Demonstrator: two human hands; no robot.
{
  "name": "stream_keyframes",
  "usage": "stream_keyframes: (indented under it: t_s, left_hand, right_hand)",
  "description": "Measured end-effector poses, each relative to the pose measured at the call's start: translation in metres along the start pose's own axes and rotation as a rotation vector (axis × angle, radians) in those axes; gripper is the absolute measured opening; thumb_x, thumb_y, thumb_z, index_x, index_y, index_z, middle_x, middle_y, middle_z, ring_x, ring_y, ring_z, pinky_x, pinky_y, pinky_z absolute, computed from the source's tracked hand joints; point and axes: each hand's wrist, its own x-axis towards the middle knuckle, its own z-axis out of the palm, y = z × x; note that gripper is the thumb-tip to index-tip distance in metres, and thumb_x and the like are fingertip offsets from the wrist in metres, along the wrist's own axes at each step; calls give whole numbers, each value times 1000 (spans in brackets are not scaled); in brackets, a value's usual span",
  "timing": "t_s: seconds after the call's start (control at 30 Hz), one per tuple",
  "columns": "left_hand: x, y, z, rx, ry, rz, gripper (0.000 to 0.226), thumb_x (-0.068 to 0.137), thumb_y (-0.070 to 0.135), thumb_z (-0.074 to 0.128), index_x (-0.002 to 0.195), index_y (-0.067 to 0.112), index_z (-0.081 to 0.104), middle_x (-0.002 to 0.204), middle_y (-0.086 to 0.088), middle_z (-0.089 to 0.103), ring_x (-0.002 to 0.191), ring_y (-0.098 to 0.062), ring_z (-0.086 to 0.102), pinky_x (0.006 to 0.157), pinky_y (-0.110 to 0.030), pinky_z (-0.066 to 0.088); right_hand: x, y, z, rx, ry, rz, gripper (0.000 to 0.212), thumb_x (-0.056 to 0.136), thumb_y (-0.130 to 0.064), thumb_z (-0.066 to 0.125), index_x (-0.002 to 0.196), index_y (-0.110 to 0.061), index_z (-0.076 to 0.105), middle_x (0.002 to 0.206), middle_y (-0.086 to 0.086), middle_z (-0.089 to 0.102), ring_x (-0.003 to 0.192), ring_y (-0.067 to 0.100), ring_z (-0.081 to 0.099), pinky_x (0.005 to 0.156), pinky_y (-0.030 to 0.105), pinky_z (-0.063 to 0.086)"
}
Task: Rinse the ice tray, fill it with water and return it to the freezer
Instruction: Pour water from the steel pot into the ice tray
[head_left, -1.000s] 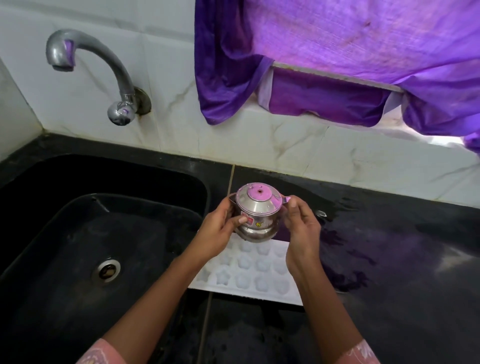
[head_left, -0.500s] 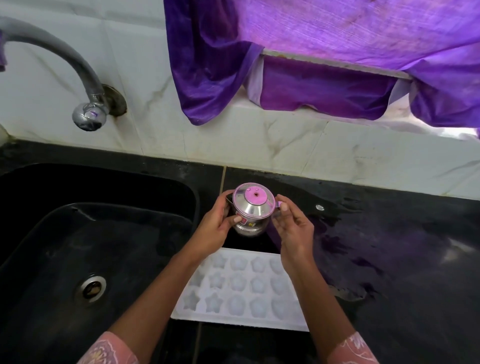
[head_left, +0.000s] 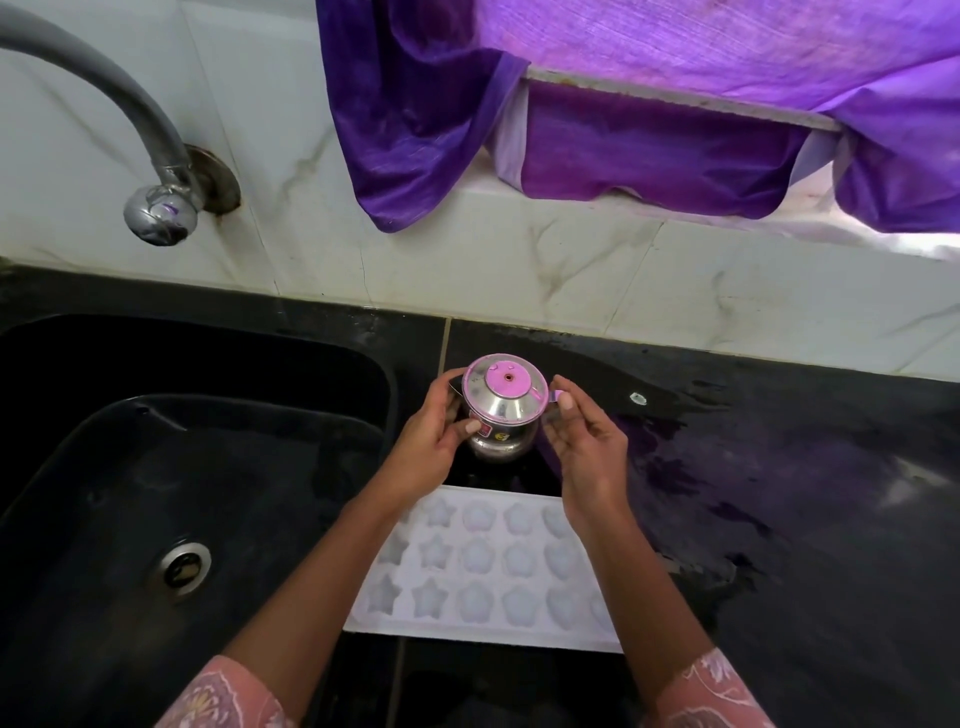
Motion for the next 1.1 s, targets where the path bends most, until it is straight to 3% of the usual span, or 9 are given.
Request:
stream_keyframes:
  t_s: [0.07, 0.17, 0.3, 0.47, 0.53, 0.7, 0.8, 0.93, 1.1]
  left_hand:
    - [-1, 2, 0, -1, -12, -12, 55, 93, -2, 47, 138, 22, 27, 132, 13, 40, 128, -3, 38, 97, -5, 34]
    - [-3, 6, 0, 19, -22, -46, 66, 94, 3, 48, 147, 19, 12, 136, 13, 32, 133, -6, 31, 108, -20, 29]
    - [-16, 10, -3, 118, 41, -42, 78, 93, 11, 51, 148, 17, -4, 154, 7, 15, 136, -2, 17, 108, -20, 18]
    - [-62, 8, -5, 411, 156, 4, 81, 91, 26, 58, 149, 18, 2, 152, 10, -2, 136, -5, -9, 115, -33, 4]
    - [-81, 2, -7, 550, 185, 61, 86, 88, 41, 57, 149, 14, 4, 151, 11, -5, 134, -2, -16, 116, -31, -6]
    - [-116, -7, -17, 807, 179, -16, 118, 58, 83, 27, 149, 14, -2, 157, 3, -7, 134, -3, -23, 108, -25, -18]
    - [-132, -10, -22, 879, 120, -94, 130, 47, 90, 24, 148, 15, -10, 157, 2, -14, 132, -3, -28, 108, -29, -20]
    - [-146, -18, -30, 940, 32, -150, 147, 32, 102, 19, 146, 17, -18, 156, 0, -19, 130, -7, -34, 106, -37, -24]
    - [-151, -25, -32, 874, -34, -130, 149, 28, 103, 21, 146, 21, -19, 156, 5, -17, 131, -5, -34, 105, -36, -26]
  right_hand:
    - [-2, -1, 1, 0, -7, 12, 31, 91, -13, 54, 122, -11, 58, 116, 3, 64, 106, 11, 61, 89, 18, 50]
    - [-7, -5, -1, -69, -8, -13, 41, 92, -18, 54, 133, -17, 48, 134, 3, 54, 121, 12, 52, 101, 25, 44]
    - [-24, -17, -12, -274, -19, -139, 50, 93, -21, 52, 141, -26, 35, 143, -5, 43, 128, 3, 41, 103, 19, 35]
    - [-54, -20, -46, -827, -139, -303, 64, 90, -38, 54, 145, -28, 23, 150, -7, 30, 138, 8, 24, 113, 33, 24]
    - [-64, -16, -61, -1025, -206, -341, 72, 87, -50, 52, 146, -24, 20, 154, -4, 22, 143, 12, 14, 117, 34, 13]
    - [-87, -5, -83, -1433, -305, -332, 113, 60, -90, 21, 148, -21, 2, 154, -10, -6, 139, 3, -13, 113, 30, -11]
    - [-100, 1, -92, -1539, -321, -290, 133, 40, -100, 3, 147, -22, -9, 154, -7, -17, 136, 4, -24, 111, 31, -17]
    - [-115, 7, -100, -1568, -331, -238, 144, 30, -102, 5, 147, -20, -14, 155, 2, -19, 135, 6, -26, 112, 29, -13]
    - [-120, 11, -105, -1546, -324, -201, 145, 28, -103, 9, 146, -23, -16, 155, 3, -20, 141, 15, -22, 113, 31, -12]
